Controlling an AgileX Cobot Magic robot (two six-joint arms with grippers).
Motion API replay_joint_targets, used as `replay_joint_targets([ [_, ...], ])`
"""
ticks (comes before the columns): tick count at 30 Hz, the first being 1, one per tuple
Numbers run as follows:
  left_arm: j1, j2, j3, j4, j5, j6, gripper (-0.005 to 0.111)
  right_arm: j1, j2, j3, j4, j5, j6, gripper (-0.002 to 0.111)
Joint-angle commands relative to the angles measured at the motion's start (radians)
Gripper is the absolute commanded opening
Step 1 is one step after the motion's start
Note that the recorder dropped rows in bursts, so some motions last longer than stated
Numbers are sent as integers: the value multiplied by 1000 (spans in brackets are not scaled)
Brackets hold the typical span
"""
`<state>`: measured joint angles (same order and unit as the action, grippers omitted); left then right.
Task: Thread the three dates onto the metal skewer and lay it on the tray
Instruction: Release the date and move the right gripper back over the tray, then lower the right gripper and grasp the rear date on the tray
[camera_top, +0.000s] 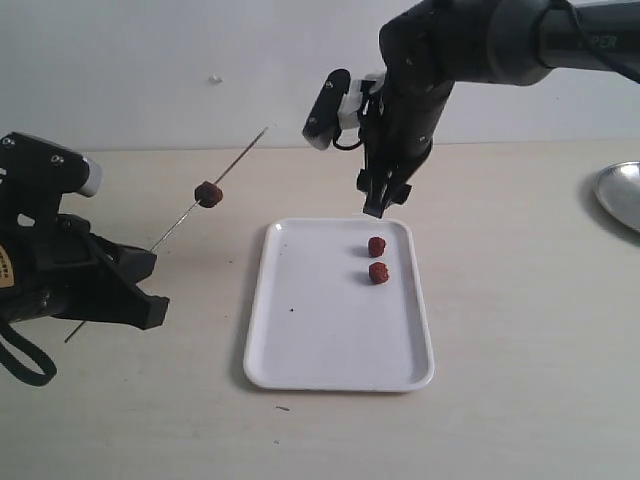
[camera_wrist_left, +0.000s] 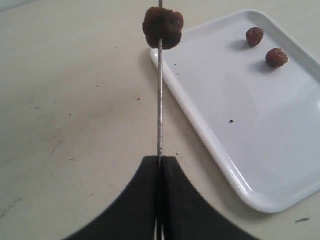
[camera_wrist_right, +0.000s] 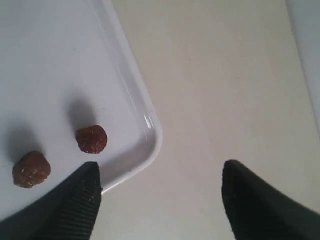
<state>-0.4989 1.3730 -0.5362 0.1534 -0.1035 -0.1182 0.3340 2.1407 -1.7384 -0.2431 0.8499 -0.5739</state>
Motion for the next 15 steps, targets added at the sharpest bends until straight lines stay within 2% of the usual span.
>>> replay_joint_targets([
  [1,2,0,3,-8,3,-10,0,-39,40,-102,179,135,-189,65],
  [5,2,0,3,-8,3,-10,0,-73,72,-135,251,195,-271,64],
  [15,2,0,3,-6,5,-10,0,-92,100,-152,366,201,-375,61],
])
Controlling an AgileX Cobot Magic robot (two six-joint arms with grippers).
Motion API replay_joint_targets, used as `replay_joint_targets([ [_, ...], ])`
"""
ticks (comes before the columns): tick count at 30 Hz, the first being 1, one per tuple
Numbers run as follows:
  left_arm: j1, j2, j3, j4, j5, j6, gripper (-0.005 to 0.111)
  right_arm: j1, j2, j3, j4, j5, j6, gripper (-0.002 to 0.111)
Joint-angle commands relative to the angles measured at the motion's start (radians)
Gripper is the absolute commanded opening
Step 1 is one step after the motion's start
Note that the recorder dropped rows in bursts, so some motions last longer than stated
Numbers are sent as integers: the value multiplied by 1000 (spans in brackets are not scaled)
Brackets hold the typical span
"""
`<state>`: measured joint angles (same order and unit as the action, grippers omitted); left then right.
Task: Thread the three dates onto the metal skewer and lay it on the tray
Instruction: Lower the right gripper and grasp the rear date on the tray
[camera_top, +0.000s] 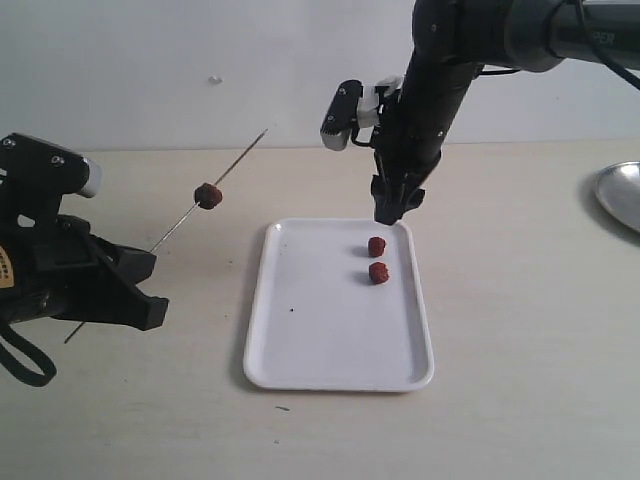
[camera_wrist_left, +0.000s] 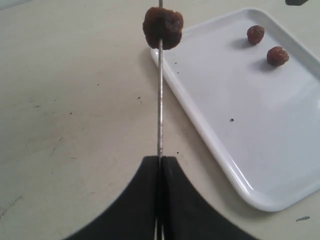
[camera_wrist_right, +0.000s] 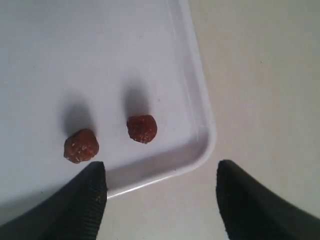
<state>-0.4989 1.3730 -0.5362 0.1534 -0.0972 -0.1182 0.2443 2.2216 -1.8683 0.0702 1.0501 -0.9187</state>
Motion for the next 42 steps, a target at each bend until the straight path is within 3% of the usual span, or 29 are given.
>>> replay_joint_targets([
  [1,2,0,3,-6,-2,-10,0,-2,27,-29,57,1,-30,61],
  [42,2,0,3,1,-1,-10,0,-2,149,-35,-8,-103,-20,58],
])
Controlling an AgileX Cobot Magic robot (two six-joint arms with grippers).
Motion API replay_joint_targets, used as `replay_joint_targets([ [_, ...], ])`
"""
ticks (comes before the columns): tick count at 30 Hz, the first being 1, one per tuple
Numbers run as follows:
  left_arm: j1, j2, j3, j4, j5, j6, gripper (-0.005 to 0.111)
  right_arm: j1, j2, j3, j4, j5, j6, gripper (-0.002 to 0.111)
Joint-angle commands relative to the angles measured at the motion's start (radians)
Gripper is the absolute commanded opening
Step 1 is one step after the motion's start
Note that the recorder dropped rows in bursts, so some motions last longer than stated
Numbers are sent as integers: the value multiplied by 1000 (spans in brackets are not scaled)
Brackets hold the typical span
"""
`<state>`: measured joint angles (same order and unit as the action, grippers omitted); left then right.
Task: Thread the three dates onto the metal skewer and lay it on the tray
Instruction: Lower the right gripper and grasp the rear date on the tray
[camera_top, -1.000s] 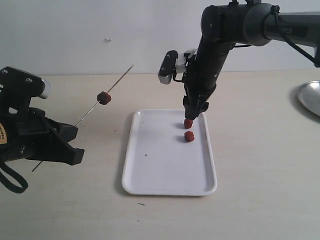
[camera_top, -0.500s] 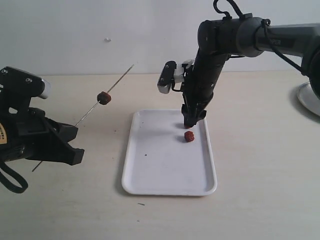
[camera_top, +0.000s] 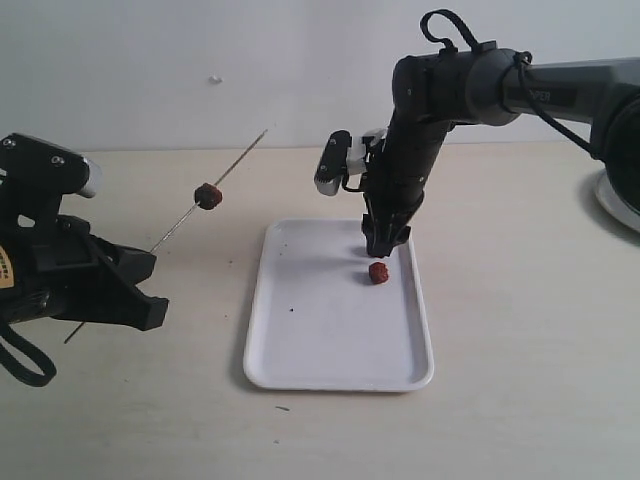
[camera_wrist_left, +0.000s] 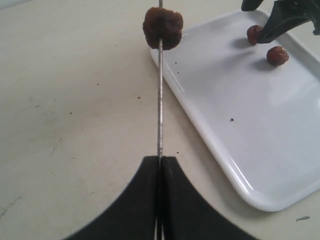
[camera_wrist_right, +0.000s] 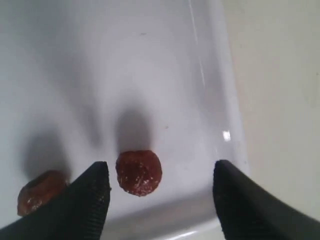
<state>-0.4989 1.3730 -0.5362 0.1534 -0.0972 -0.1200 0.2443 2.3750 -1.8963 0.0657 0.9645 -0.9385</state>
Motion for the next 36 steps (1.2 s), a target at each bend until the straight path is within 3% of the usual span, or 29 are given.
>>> replay_joint_targets([
  [1,2,0,3,1,-1,-8,0,-2,-4,-7,-4,-17,0,58],
  [28,2,0,3,1,-1,-8,0,0,23,-7,4,-17,1,58],
  [36,2,0,3,1,-5,-8,0,0,23,-7,4,-17,1,41],
])
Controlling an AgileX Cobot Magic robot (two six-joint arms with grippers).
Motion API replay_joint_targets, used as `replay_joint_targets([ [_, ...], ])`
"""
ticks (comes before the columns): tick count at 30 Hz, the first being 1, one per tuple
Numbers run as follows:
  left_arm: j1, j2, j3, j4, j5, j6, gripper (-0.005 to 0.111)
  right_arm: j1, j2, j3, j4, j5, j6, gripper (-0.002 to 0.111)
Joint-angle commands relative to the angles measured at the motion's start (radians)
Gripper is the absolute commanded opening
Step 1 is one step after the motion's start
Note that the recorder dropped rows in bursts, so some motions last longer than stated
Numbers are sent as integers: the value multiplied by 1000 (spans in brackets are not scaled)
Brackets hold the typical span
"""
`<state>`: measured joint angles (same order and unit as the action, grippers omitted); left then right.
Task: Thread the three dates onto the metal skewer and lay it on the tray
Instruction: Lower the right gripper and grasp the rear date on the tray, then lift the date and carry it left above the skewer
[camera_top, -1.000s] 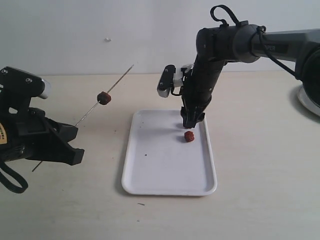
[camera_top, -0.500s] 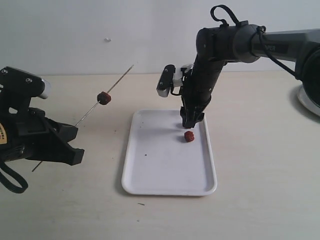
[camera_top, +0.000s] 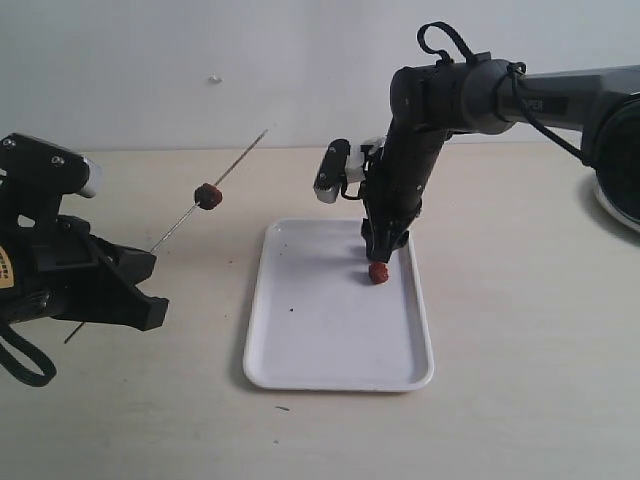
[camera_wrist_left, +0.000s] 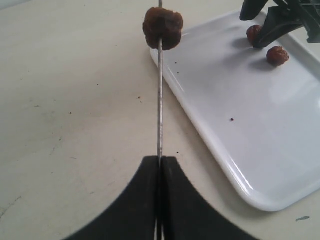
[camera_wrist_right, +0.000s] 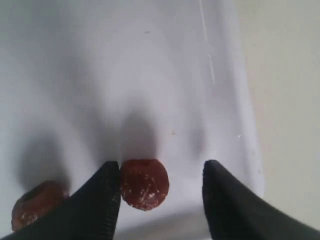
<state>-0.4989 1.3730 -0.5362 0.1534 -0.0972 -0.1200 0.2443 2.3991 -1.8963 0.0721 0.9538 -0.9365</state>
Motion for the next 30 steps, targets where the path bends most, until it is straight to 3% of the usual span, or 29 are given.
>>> replay_joint_targets([
  [1,2,0,3,1,-5,-8,0,0,-1,-7,-3,-6,-1,38],
  [8,2,0,3,1,-5,-8,0,0,-1,-7,-3,-4,24,19],
  [30,2,0,3,1,1,-15,0,0,-3,-7,1,-18,206,19],
])
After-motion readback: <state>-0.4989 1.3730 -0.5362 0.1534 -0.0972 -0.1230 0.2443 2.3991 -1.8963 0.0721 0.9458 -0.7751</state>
